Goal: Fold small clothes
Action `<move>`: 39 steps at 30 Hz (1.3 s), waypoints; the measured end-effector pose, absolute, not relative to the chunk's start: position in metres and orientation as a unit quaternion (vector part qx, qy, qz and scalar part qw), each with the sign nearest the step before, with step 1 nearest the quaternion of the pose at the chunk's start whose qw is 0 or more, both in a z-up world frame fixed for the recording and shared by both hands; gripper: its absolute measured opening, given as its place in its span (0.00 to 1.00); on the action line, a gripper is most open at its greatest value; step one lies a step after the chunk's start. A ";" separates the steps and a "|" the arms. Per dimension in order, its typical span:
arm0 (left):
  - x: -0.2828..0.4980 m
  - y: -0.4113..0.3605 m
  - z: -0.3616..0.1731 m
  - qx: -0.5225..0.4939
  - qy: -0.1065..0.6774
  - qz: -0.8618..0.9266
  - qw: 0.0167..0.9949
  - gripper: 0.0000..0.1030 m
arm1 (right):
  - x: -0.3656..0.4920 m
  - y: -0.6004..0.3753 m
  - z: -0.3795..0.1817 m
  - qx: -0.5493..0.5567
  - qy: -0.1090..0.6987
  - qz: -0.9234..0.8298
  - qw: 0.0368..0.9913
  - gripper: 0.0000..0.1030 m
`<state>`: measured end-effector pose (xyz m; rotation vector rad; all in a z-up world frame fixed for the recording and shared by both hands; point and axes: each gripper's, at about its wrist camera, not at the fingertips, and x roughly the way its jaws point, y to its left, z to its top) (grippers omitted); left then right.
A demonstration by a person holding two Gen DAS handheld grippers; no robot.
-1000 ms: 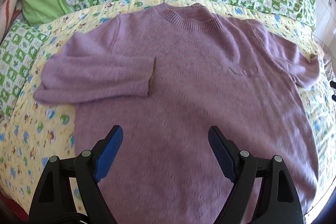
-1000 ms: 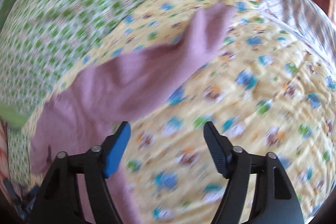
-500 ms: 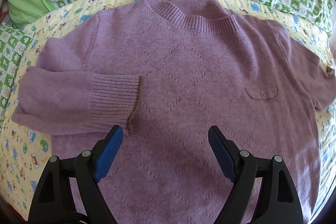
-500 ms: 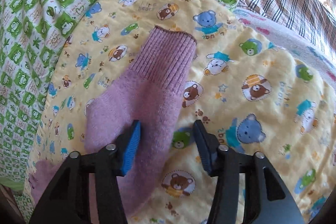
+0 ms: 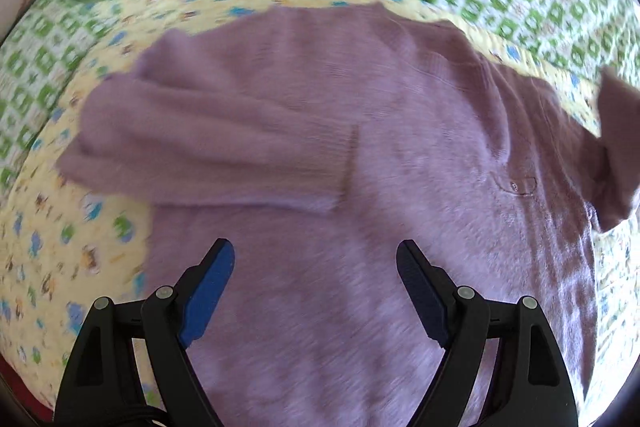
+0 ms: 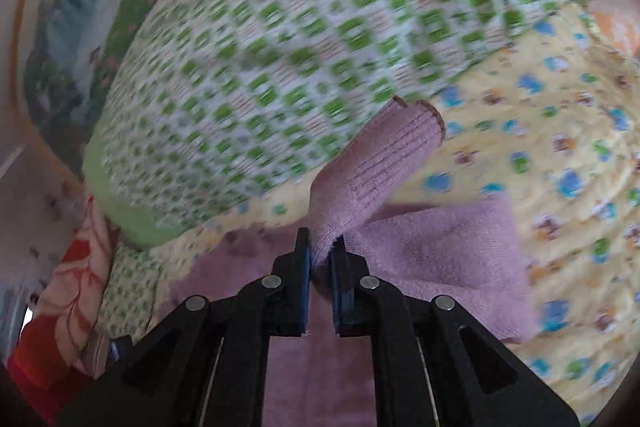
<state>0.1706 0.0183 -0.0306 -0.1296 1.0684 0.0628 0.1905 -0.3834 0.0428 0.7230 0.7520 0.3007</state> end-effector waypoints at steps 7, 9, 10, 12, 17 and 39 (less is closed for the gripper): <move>0.143 0.062 -0.023 -0.118 0.509 0.040 0.852 0.81 | 0.207 -0.190 0.014 0.267 0.440 0.288 0.808 0.10; 0.143 0.064 -0.025 -0.133 0.514 0.033 0.847 0.81 | 0.202 -0.159 -0.001 0.252 0.469 0.313 0.787 0.13; 0.143 0.063 -0.026 -0.139 0.517 0.029 0.844 0.81 | 0.202 -0.146 -0.012 0.248 0.491 0.322 0.770 0.15; 0.147 0.058 -0.030 -0.148 0.523 0.018 0.839 0.81 | 0.197 -0.135 -0.032 0.248 0.539 0.328 0.735 0.28; 0.168 0.028 -0.044 -0.163 0.546 -0.023 0.821 0.82 | 0.170 -0.167 -0.041 0.292 0.535 0.324 0.724 0.33; 0.177 0.000 -0.058 -0.189 0.511 -0.055 0.836 0.39 | 0.146 -0.347 -0.032 0.359 0.464 0.103 0.803 0.33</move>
